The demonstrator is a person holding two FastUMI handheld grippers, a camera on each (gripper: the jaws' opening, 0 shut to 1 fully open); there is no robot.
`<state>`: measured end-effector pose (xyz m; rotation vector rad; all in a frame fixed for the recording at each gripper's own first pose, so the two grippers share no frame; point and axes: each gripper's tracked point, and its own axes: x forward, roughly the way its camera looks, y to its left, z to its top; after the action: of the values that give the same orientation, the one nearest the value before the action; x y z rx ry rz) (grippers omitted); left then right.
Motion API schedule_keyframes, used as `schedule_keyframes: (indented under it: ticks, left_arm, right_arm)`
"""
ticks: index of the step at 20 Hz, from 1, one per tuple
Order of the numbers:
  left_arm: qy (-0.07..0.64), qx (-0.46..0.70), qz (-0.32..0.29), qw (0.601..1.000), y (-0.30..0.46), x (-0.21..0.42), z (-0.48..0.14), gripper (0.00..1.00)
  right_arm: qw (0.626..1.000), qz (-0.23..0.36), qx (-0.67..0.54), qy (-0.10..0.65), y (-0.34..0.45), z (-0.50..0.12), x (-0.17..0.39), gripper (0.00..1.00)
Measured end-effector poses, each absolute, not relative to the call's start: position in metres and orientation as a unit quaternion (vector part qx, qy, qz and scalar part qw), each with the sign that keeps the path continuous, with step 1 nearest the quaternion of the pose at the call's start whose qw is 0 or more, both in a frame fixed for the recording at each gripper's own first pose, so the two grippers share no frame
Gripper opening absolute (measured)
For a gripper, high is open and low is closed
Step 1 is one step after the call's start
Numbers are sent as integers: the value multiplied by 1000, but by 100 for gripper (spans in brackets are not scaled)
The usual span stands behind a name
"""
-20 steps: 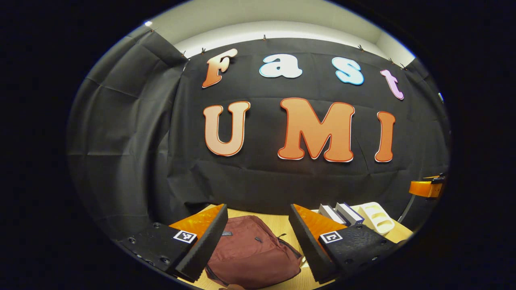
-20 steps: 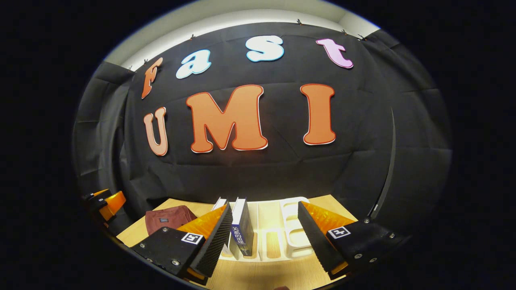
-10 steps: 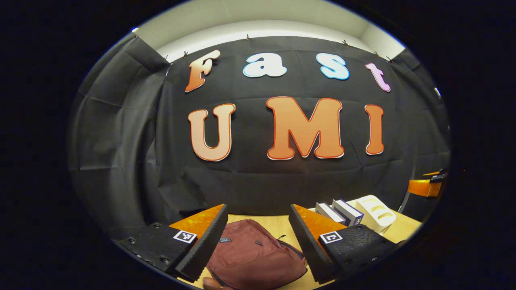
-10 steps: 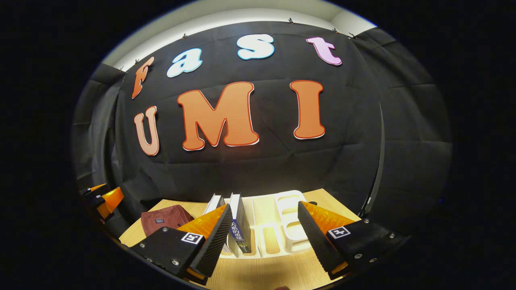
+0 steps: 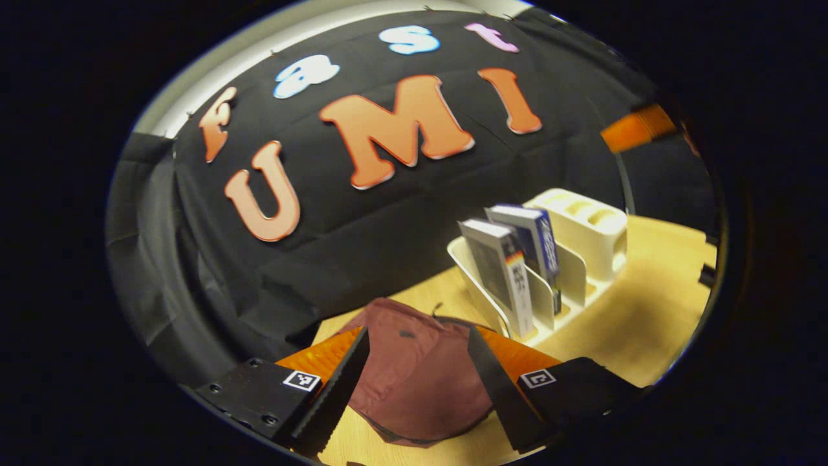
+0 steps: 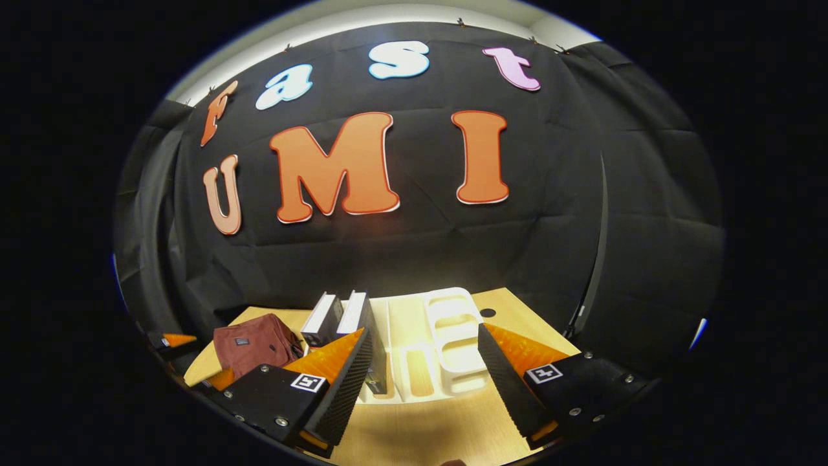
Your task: Open the schoolbag, grab two books from the bookshelf and put them into the schoolbag.
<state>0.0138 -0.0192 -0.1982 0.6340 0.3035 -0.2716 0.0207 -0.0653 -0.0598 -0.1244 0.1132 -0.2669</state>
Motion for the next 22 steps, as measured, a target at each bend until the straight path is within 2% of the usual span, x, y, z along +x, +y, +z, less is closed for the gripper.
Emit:
schedule_keyframes:
  ticks: [4, 10, 16, 22]
  left_arm:
    - [241, 339, -155, 896, -31, -6, -271, 96]
    - [295, 403, -160, 851, -27, -5, -340, 98]
    - [324, 431, -130, 832, -9, 22, -369, 98]
    - [353, 421, -135, 825, -3, 27, -373, 97]
  right_arm:
    - [981, -165, -62, 78, -102, -72, 13, 97]
    - [972, -197, -53, 115, -142, -97, 0, 97]
    - [965, -218, -50, 138, -162, -114, -8, 97]
    - [963, -220, -44, 151, -161, -124, -5, 97]
